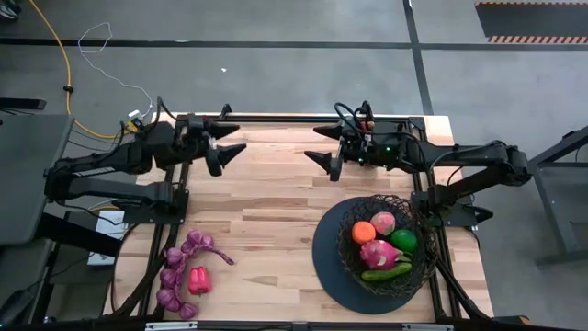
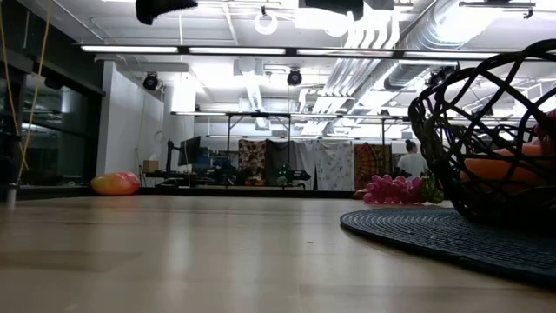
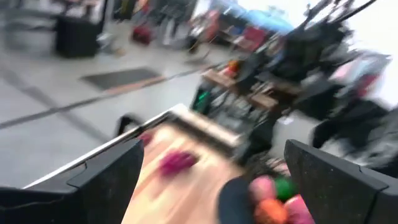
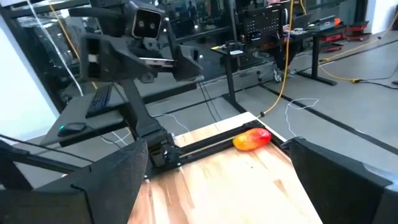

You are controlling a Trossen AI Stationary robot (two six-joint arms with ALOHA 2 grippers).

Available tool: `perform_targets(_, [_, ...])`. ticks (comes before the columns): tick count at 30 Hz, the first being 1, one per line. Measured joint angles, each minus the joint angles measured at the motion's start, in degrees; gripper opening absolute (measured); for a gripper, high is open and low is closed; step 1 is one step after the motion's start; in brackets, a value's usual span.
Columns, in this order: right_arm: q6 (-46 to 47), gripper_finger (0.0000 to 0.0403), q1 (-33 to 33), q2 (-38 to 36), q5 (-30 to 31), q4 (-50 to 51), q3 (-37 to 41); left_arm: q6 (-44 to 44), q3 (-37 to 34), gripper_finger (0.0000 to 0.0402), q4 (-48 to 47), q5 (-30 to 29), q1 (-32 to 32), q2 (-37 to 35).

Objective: Build produce basket
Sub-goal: Put the orange mango into the basket

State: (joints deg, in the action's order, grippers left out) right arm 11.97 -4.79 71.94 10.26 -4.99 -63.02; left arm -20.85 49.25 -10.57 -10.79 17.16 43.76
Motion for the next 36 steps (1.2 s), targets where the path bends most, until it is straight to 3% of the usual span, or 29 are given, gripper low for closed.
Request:
perform_targets(3, [0.8, 0.0381, -0.2, 0.0, 0.2, 0.0, 0.0, -0.8, 2.3, 0.0378, -8.9, -3.3, 3.1, 1.1])
perform_targets(8, [1.6, 0.0381, -0.5, 0.0, 0.2, 0.0, 0.0, -8.9, 2.8, 0.0378, -22.7, -14.2, 10.2, 5.2])
perform_targets(16, [1.5, 0.0381, -0.5, 0.0, 0.2, 0.0, 0.0, -14.2, 2.7, 0.0378, -40.6, -22.7, 26.6, 21.5])
perform_targets(23, [1.1, 0.0381, -0.5, 0.0, 0.2, 0.4, 0.0, -25.7, -4.4, 0.0378, -38.0, -23.3, 33.0, 30.3])
perform_targets(28, [1.1, 0.0381, -0.5, 0.0, -0.3, 3.2, 0.0, -34.8, -13.2, 0.0378, -27.3, -23.6, 35.3, 30.5])
perform_targets(32, [1.0, 0.0381, -0.5, 0.0, -0.3, 4.8, 0.0, -33.5, -17.1, 0.0378, -14.9, -23.4, 37.7, 30.3])
perform_targets(36, [1.0, 0.0381, -0.5, 0.0, -1.1, 5.2, 0.0, -34.0, -18.2, 0.0376, -10.8, -25.2, 39.0, 31.7])
